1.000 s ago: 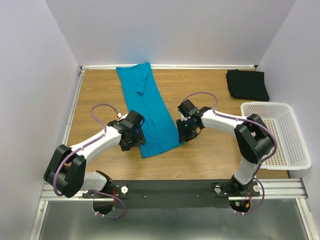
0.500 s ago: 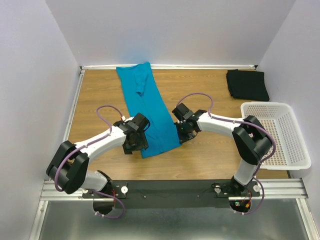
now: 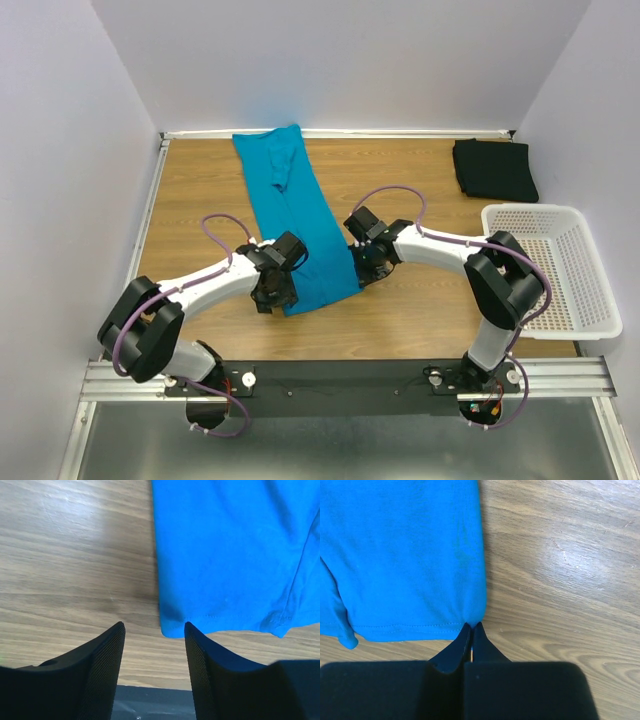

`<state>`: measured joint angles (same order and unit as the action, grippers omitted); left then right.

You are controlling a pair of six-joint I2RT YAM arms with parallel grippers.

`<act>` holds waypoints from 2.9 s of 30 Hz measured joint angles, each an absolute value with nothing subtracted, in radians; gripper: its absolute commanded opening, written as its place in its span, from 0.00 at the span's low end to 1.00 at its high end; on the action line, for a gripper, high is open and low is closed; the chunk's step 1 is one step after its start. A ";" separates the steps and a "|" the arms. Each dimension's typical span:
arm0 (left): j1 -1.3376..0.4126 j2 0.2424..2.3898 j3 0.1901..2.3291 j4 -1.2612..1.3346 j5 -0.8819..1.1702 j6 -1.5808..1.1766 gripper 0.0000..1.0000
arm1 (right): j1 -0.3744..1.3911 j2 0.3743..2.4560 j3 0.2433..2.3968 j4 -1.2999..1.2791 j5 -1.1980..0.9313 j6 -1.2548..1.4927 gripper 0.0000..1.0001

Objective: Fold and stack the t-shirts
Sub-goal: Fold the tshirt

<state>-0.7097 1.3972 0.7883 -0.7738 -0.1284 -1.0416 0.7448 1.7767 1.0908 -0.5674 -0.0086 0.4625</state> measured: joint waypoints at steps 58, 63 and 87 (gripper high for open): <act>-0.576 1.224 0.874 -0.795 -0.093 -0.970 0.00 | 0.759 1.783 1.494 -0.884 0.140 0.313 0.01; -0.490 1.298 0.926 -0.731 -0.180 -0.891 0.00 | 0.749 1.895 1.608 -0.847 0.211 0.266 0.01; -0.387 1.597 0.976 -0.431 -0.352 -0.766 0.00 | 0.713 2.120 1.727 -0.569 0.274 0.208 0.01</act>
<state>-0.3874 1.5970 0.9756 -0.4309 -0.3519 -0.7658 0.7128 2.1204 1.7271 -0.5690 0.2745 0.2077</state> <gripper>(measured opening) 0.008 0.013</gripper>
